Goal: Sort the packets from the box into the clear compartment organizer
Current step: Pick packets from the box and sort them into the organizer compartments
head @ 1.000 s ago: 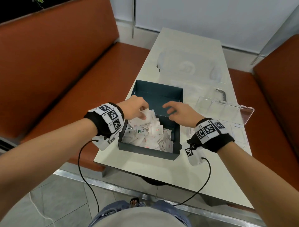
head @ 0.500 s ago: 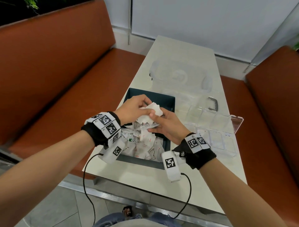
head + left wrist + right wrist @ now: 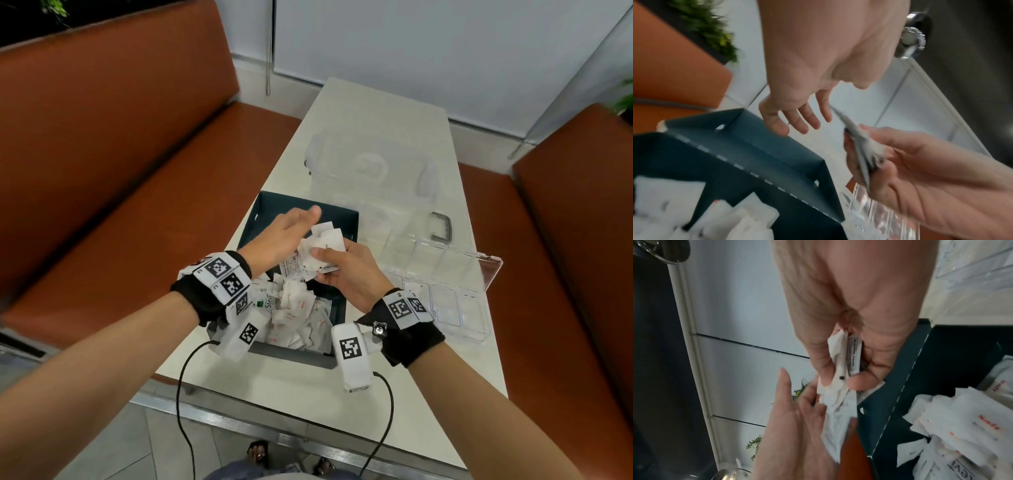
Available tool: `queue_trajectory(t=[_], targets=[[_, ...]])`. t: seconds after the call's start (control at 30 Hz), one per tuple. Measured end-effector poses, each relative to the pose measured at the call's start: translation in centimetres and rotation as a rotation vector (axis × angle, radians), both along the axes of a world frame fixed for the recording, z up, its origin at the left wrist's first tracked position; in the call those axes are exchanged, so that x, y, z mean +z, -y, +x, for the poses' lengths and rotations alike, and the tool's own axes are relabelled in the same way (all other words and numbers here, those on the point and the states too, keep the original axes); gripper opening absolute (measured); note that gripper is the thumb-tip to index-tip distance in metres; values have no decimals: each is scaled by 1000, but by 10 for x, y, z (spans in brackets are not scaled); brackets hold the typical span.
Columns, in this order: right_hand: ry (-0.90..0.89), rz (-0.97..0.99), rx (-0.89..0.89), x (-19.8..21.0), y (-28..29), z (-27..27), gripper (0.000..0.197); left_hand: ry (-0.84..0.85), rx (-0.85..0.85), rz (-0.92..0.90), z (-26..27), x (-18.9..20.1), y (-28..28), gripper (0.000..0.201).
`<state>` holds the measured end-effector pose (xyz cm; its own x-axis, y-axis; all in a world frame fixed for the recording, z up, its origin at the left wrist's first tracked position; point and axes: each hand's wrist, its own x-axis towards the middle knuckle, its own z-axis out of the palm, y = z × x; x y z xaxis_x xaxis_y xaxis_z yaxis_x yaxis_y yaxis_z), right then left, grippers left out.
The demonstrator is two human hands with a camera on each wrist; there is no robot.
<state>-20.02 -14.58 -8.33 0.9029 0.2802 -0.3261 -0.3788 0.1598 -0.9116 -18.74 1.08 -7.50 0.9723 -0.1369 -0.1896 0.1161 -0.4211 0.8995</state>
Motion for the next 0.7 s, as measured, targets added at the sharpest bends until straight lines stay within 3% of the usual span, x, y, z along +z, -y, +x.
queue_trajectory(t=[0.1,0.17,0.23,0.3,0.43,0.57,0.7], targets=[[26,0,112,5,8,3,28,-283,166,-425,3,-3,-8,65],[62,-37,171,6,9,6,32,-503,87,-673,1,-10,-8,74],[103,-106,205,7,9,7,35,-614,-91,-794,-6,-12,1,73],[158,-209,229,5,10,8,36,-617,-156,-816,-10,-11,15,54],[306,-485,195,3,23,10,41,-606,25,-840,-8,-10,34,24],[393,-710,88,2,47,17,61,-511,90,-810,-3,-11,49,24],[287,-656,56,12,84,24,40,-386,161,-801,7,-8,65,32]])
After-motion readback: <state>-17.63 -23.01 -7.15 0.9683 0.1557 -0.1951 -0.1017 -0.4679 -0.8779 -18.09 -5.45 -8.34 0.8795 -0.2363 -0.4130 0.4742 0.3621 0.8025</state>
